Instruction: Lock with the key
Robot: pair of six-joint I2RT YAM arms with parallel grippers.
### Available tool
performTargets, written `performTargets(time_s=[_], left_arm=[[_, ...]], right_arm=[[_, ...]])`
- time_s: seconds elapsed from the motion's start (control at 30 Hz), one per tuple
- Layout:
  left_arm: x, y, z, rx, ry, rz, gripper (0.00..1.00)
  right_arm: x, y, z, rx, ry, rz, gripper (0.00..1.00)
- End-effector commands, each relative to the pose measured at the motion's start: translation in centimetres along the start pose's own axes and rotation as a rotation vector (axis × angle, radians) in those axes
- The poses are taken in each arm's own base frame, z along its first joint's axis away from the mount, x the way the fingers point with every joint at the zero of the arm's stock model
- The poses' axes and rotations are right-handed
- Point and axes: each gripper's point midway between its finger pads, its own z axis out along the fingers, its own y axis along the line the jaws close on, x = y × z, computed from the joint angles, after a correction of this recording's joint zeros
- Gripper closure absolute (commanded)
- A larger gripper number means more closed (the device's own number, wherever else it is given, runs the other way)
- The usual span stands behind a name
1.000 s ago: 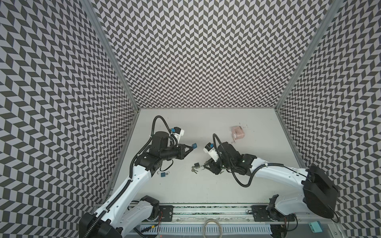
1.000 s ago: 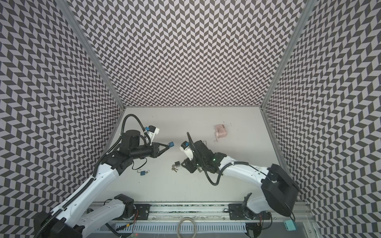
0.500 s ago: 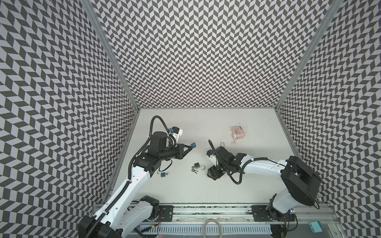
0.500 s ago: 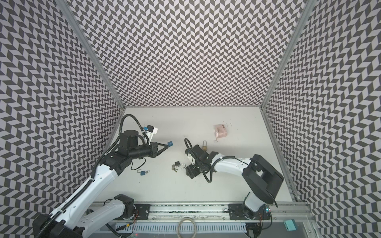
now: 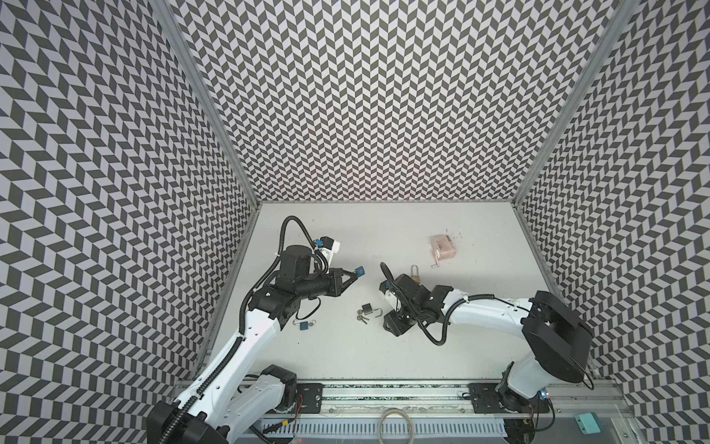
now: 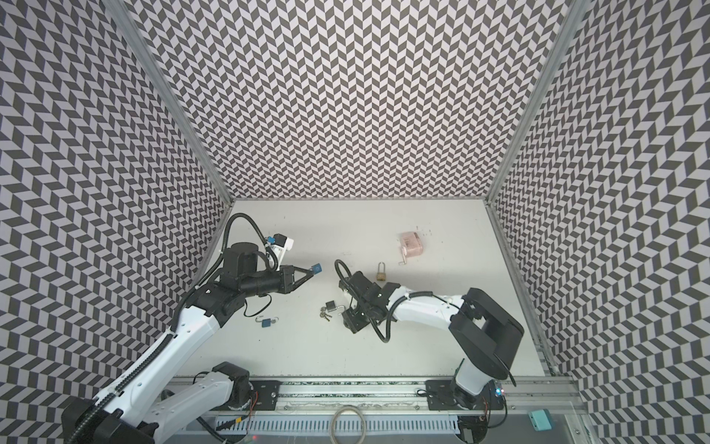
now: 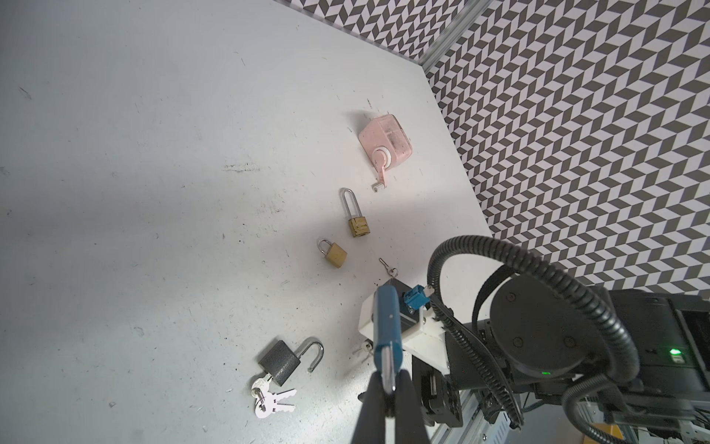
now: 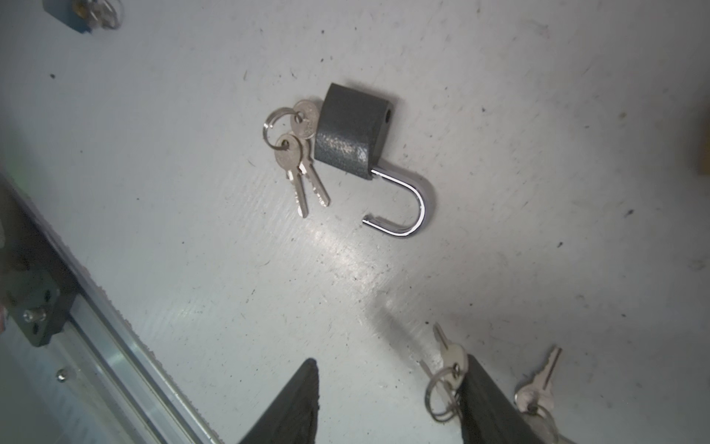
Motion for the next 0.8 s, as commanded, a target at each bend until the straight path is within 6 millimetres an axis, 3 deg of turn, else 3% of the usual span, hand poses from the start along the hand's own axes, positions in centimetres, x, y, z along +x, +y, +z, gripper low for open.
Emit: performTargets(time_s=[0.0,0.03,0.07,0.1,0.13,0.17,0.2,0.23,0.27,0.3,0.33,0.43,0.47,0.53,0.57,0.67,0.77], left_arm=[[-1.0,-1.0,-0.7,0.025,-0.030,0.018,1.00],[-1.0,-1.1,-0.7,0.030,-0.030,0.018,1.00],[-1.1,-1.1,-0.7,0.030,-0.032,0.018,1.00],[-1.2,-1.2,-0.8,0.029,-0.032,0.023,1.00],[-1.2,-1.3,-0.9,0.027,-0.035,0.027,1.00],[-1.2,-1.2,-1.0,0.024,-0.038,0.026,1.00],[-1.2,-1.2,-1.1,0.024,-0.041,0.026,1.00],[-1.1,-1.2,-1.1,0.024,-0.044,0.025,1.00],[-0.9,-1.1,-1.0,0.024,-0.041,0.024,1.00],[-0.9,-1.0,-1.0,0.024,-0.042,0.021,1.00],[-1.0,-1.1,-1.1,0.027,-0.044,0.020,1.00],[-1.3,-1.4,-1.7,0.026,-0.066,0.031,1.00],[-1.5,-1.3,-1.9,0.012,-0.076,0.033,1.00],[-1.6,-1.1,-2.0,0.008,-0.083,0.031,1.00],[-1.6,-1.0,-1.9,0.010,-0.080,0.025,1.00],[-1.5,-1.2,-2.0,0.023,-0.081,0.023,1.00],[-1.5,-1.0,-2.0,0.017,-0.085,0.019,1.00]], right_arm=[[-0.8,3.7,-1.1,-0.120,-0.016,-0.074,0.43],[-1.2,5.1,-1.7,-0.159,-0.063,-0.096,0.39],[-1.8,2.6,-1.8,-0.013,-0.111,-0.035,0.39],[-2.4,-2.0,-2.3,0.198,-0.157,0.046,0.43],[-2.2,-3.1,-2.2,0.161,-0.118,0.054,0.44],[-2.0,-1.0,-2.0,0.029,-0.096,0.027,0.42],[-2.2,0.9,-2.3,0.019,-0.134,-0.031,0.37],[-2.2,0.6,-2.4,0.116,-0.167,-0.040,0.34],[-2.1,-1.2,-2.3,0.193,-0.166,-0.014,0.30],[-1.9,-2.0,-2.2,0.158,-0.103,0.017,0.30],[-2.3,-0.9,-2.6,0.093,-0.110,0.003,0.32],[-6.0,2.9,-8.1,0.048,-0.393,-0.047,0.42],[-5.6,2.5,-7.7,0.002,-0.423,0.005,0.40],[-1.4,0.5,-2.2,-0.025,-0.083,0.011,0.35],[-0.5,0.1,-1.3,0.059,-0.052,-0.030,0.34],[-1.7,1.6,-2.8,-0.028,-0.162,-0.002,0.33],[-1.9,1.0,-3.0,0.012,-0.152,0.003,0.32]])
